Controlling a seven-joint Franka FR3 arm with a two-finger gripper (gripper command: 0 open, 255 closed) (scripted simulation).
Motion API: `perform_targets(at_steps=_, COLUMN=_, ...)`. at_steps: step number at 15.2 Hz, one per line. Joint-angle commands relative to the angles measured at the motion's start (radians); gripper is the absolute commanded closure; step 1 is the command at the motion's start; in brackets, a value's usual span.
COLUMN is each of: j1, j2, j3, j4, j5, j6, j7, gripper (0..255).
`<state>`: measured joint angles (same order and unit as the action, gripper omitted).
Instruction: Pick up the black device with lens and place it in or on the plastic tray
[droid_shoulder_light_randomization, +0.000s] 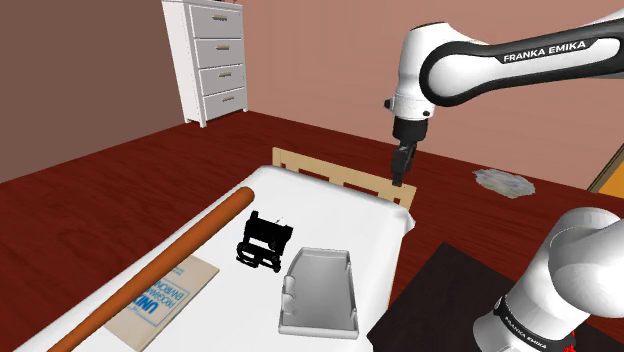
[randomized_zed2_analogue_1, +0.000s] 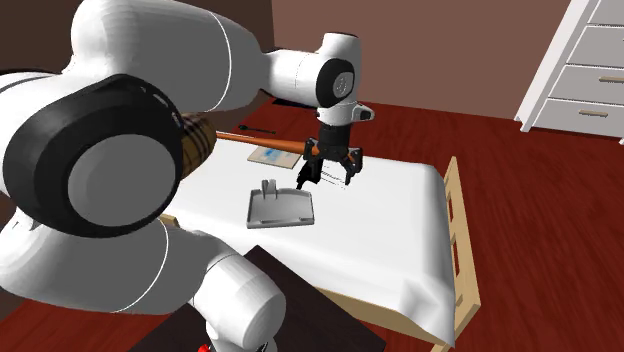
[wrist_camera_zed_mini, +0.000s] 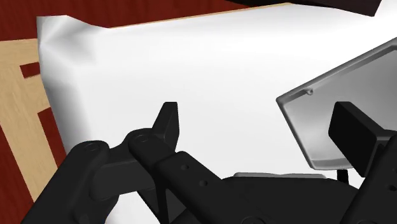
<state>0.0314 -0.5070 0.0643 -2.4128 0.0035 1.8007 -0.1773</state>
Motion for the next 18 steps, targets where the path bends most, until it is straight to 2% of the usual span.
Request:
perform_targets(at_steps=1, j1=0.014, j2=0.082, j3=0.006, j4=0.031, j5=0.010, j6=0.053, j7=-0.021, gripper=0)
perform_targets(at_steps=9, j1=0.066, j2=0.369, j3=0.036, j4=0.165, j5=0.045, j6=0.207, j7=-0.104, gripper=0)
perform_targets(at_steps=18, j1=0.118, j2=0.683, j3=0.087, j4=0.388, j5=0.061, j6=0.300, j7=-0.187, gripper=0)
